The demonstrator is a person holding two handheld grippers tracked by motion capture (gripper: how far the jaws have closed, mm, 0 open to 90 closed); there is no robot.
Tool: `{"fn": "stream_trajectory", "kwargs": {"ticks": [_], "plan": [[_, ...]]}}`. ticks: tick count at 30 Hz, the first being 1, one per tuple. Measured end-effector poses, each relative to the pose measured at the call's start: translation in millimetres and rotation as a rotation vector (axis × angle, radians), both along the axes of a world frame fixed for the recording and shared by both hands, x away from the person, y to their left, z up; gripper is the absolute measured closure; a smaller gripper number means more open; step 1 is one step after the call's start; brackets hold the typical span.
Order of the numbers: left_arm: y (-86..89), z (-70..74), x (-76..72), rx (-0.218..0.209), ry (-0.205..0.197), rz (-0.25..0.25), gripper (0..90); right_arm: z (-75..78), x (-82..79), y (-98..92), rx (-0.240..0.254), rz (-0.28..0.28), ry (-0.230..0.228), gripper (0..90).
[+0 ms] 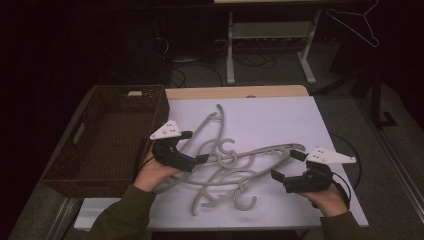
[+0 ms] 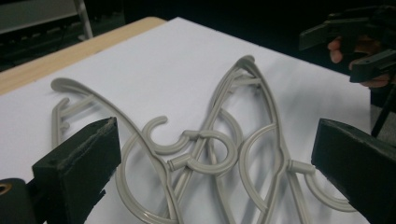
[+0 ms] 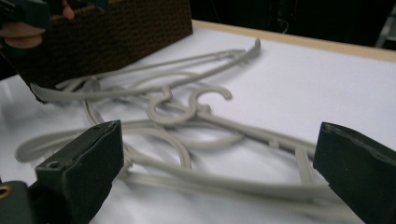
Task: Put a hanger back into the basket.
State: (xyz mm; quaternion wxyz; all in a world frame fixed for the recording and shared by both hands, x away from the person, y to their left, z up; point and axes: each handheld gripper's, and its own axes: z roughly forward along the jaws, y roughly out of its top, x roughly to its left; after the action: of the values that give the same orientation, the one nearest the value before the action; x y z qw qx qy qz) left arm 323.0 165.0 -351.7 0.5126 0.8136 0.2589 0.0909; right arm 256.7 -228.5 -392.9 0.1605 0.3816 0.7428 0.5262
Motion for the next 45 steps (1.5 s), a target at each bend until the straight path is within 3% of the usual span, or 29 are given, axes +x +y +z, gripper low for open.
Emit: {"fn": "stream_trajectory", "kwargs": {"ticks": [10,27,35,45], "plan": [[-13.4,-20.6,6.1,0.088,0.065,0.031,7.8,-15.8,-0.4,-5.1,-0.036,-0.003,0.033,1.1],[-10.3,-54.3,4.9,0.250,0.201,0.130,41.8,-20.4,1.8,-8.0,-0.047,-0.012,0.036,1.1],[-6.0,-61.7,6.3,0.283,0.250,0.166,52.1,-20.6,1.8,-8.0,-0.044,-0.010,0.039,1.1],[-5.0,-65.1,8.1,0.332,0.291,0.150,61.9,-21.0,1.8,-7.9,-0.044,-0.011,0.042,1.1]]}}
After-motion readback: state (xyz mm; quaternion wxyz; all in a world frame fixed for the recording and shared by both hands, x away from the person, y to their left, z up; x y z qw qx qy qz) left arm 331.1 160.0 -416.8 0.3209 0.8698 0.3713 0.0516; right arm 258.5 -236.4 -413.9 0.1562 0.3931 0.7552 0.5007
